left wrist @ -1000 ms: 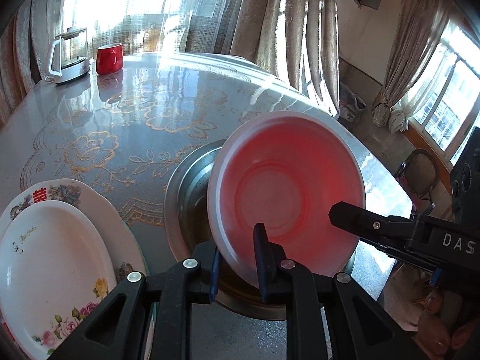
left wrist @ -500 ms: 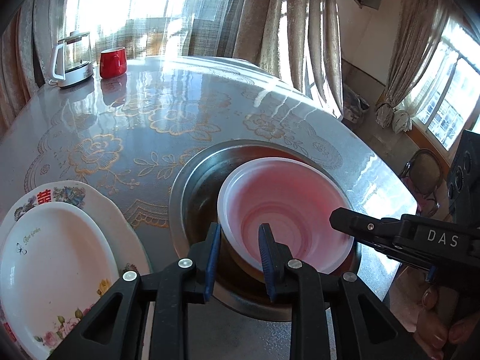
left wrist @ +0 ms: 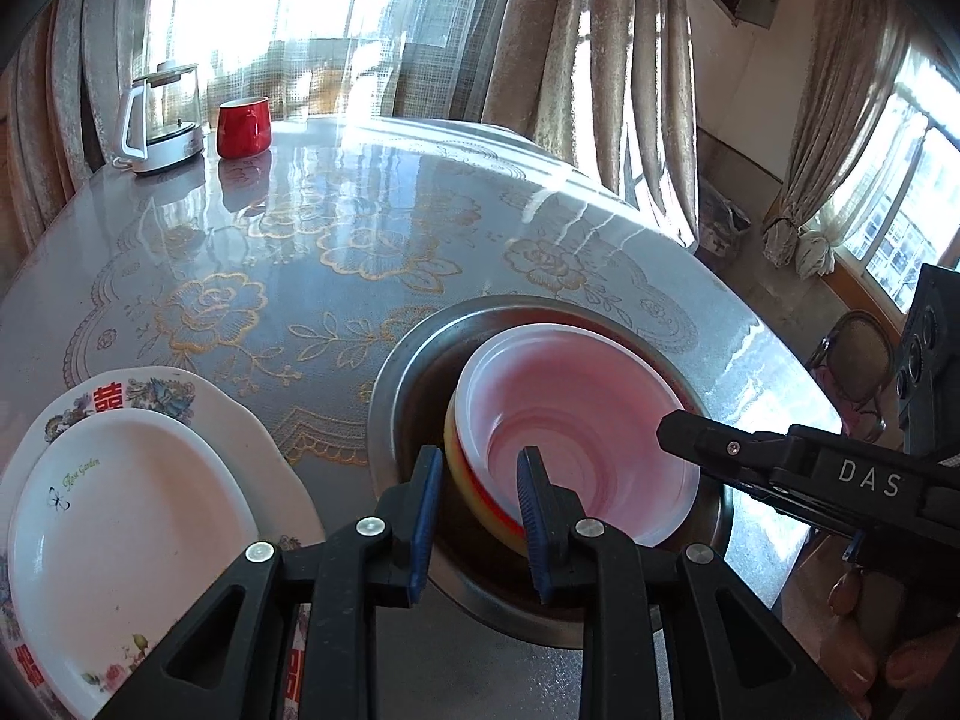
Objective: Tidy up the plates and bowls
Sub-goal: 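Lower the pink-red bowl into the yellow bowl and open the right tool, then grasp the steel bowl rim with the right tool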
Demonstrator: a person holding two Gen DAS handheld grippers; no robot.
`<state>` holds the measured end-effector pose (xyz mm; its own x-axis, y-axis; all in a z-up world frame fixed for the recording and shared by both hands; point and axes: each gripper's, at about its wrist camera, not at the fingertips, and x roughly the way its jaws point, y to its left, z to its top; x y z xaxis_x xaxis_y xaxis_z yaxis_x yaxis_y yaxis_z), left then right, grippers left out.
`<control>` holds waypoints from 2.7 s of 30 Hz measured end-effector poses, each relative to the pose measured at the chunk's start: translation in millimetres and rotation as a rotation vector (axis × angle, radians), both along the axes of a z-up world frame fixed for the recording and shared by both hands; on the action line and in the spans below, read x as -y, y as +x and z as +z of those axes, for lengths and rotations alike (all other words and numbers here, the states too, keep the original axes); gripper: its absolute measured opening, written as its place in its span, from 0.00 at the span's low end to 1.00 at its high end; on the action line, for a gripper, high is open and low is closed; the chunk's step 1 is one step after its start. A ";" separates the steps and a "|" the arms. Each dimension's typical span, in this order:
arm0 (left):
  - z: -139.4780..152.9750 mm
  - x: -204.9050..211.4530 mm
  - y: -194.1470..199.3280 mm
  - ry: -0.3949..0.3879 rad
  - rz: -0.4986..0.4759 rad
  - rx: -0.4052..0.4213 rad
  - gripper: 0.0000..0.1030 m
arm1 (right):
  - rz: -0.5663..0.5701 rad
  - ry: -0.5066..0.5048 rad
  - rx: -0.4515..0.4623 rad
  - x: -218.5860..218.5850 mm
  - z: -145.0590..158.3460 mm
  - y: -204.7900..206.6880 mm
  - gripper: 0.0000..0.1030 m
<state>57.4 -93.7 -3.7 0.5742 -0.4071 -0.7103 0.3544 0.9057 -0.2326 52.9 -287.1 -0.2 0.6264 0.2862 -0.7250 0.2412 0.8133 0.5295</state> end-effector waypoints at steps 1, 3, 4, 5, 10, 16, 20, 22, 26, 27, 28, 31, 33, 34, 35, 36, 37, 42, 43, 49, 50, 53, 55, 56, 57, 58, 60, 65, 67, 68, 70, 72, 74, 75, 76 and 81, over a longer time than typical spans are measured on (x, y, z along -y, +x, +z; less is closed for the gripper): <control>-0.3 0.1 -0.4 0.002 0.000 0.000 0.25 | 0.001 -0.010 0.001 -0.3 0.5 0.1 0.26; -0.4 0.6 -1.8 0.006 0.000 0.004 0.26 | -0.002 -0.027 -0.001 -0.7 1.3 -0.6 0.26; -0.5 0.9 -2.9 0.008 0.000 0.005 0.26 | -0.003 -0.028 -0.001 -0.6 1.5 -1.3 0.26; -0.7 1.3 -3.8 0.011 -0.001 0.005 0.26 | -0.004 -0.032 0.000 -0.4 1.9 -1.2 0.26; 1.0 1.6 -8.4 0.020 0.000 0.018 0.28 | -0.013 -0.079 0.010 -0.9 6.2 -4.0 0.27; 2.0 1.7 -11.8 0.026 -0.005 0.031 0.30 | -0.003 -0.124 0.024 -3.5 9.5 -4.9 0.28; 2.8 1.7 -14.4 0.029 -0.009 0.036 0.30 | 0.002 -0.122 0.018 -4.3 7.7 -4.5 0.28; 3.8 1.7 -16.4 0.029 -0.009 0.039 0.31 | 0.003 -0.120 0.020 -4.8 7.5 -5.0 0.28; 7.4 -2.9 -22.7 0.015 -0.006 0.055 0.40 | 0.007 -0.124 0.035 -4.8 10.6 -7.8 0.28; 8.0 -4.9 -24.5 0.019 0.005 0.061 0.51 | 0.007 -0.123 0.043 -4.5 11.8 -9.2 0.28; 7.9 -8.0 -26.3 0.018 0.016 0.067 0.56 | 0.004 -0.129 0.047 -4.0 12.9 -10.4 0.28; 4.4 -18.2 -27.8 0.011 0.042 0.052 0.62 | -0.017 -0.137 0.068 -0.5 15.4 -14.8 0.28; 1.4 -24.5 -29.7 -0.009 0.056 0.031 0.62 | -0.045 -0.149 0.081 3.6 16.8 -18.3 0.30; 0.0 -27.4 -30.5 -0.018 0.060 0.019 0.62 | -0.055 -0.154 0.082 5.8 16.6 -18.8 0.30; -1.3 -29.6 -31.7 -0.027 0.060 0.008 0.62 | -0.064 -0.156 0.075 8.3 15.4 -18.8 0.31; -2.3 -31.9 -33.6 -0.039 0.058 0.002 0.61 | -0.071 -0.153 0.067 10.9 14.1 -17.4 0.31; -2.7 -33.0 -36.1 -0.047 0.057 -0.001 0.61 | -0.074 -0.146 0.061 13.1 12.0 -17.0 0.31; -5.1 -29.4 -44.1 -0.052 0.035 -0.003 0.60 | -0.076 -0.125 0.034 17.0 1.0 -16.7 0.31; -5.2 -28.8 -45.0 -0.049 0.036 0.003 0.60 | -0.076 -0.119 0.029 17.0 -1.3 -17.0 0.31; -8.7 -29.2 -43.2 -0.063 0.045 -0.013 0.49 | -0.049 -0.116 0.012 13.3 -12.3 -19.2 0.31; -8.4 -29.2 -42.4 -0.062 0.047 -0.011 0.49 | -0.044 -0.113 0.007 13.1 -14.2 -18.7 0.31; -8.0 -29.5 -43.4 -0.061 0.054 -0.005 0.49 | -0.042 -0.117 0.000 12.7 -18.3 -17.7 0.30; -6.4 -30.1 -42.7 -0.063 0.058 0.001 0.49 | -0.033 -0.105 0.012 12.8 -19.6 -16.6 0.28; -5.6 -29.6 -42.0 -0.061 0.057 0.003 0.49 | -0.029 -0.102 0.019 12.6 -20.2 -16.2 0.26; -4.6 -28.9 -40.2 -0.058 0.055 0.003 0.49 | -0.027 -0.104 0.024 12.6 -20.5 -15.9 0.25; -3.6 -28.3 -38.0 -0.057 0.052 0.003 0.49 | -0.028 -0.107 0.028 12.6 -20.4 -15.3 0.25; -2.5 -26.8 -35.9 -0.054 0.046 0.003 0.48 | -0.027 -0.118 0.036 12.9 -19.7 -15.3 0.20; -1.9 -22.8 -32.3 -0.052 0.032 -0.001 0.42 | -0.057 -0.118 0.031 24.2 -21.7 -17.4 0.17; -3.7 -20.7 -31.3 -0.051 0.025 -0.007 0.37 | -0.059 -0.093 0.036 28.4 -21.1 -19.1 0.17; -4.9 -19.4 -30.8 -0.053 0.016 -0.014 0.33 | -0.056 -0.091 0.037 28.5 -20.0 -18.7 0.17; -7.1 -18.3 -29.8 -0.058 0.010 -0.030 0.32 | -0.065 -0.107 0.035 28.2 -19.2 -18.1 0.16; -8.3 -19.3 -28.9 -0.074 0.010 -0.048 0.31 | -0.066 -0.092 0.037 30.4 -19.9 -18.1 0.16; -10.5 -21.6 -27.5 -0.103 0.003 -0.081 0.30 | -0.070 -0.072 0.036 32.9 -21.1 -17.9 0.16; -12.3 -22.1 -27.5 -0.120 -0.003 -0.100 0.30 | -0.071 -0.067 0.036 33.5 -22.0 -18.4 0.16; -13.9 -21.6 -28.1 -0.134 -0.010 -0.118 0.29 | -0.071 -0.065 0.037 34.0 -22.2 -18.8 0.16; -19.3 -15.7 -35.9 -0.147 -0.028 -0.127 0.28 | -0.061 -0.049 0.026 33.4 -24.9 -19.0 0.17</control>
<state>21.5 -78.0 -23.0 0.4706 -0.5265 -0.7081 0.3388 0.8488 -0.4059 33.9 -320.5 -25.1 0.6604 0.2117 -0.7204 0.2780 0.8223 0.4965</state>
